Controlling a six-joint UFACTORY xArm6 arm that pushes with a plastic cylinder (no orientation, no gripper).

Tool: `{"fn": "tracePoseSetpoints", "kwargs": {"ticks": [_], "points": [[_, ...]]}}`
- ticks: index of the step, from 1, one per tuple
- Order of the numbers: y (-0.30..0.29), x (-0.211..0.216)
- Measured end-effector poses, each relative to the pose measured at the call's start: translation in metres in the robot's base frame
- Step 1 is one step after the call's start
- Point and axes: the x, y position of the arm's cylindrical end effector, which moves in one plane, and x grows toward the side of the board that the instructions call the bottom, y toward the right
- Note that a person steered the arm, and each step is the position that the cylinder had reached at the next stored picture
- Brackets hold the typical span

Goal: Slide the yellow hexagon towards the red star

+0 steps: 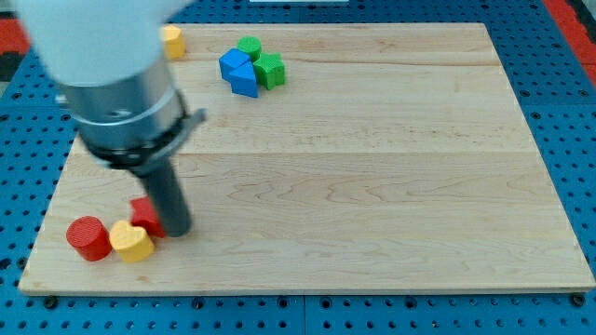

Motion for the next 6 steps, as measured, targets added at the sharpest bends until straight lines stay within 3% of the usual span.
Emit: {"fn": "tracePoseSetpoints", "kwargs": {"ticks": [1,2,4,5,6], "points": [[0.037,-0.028],[0.057,-0.115],[-0.091,-0.244],[-0.131,-0.293],[-0.102,-0.343]]}}
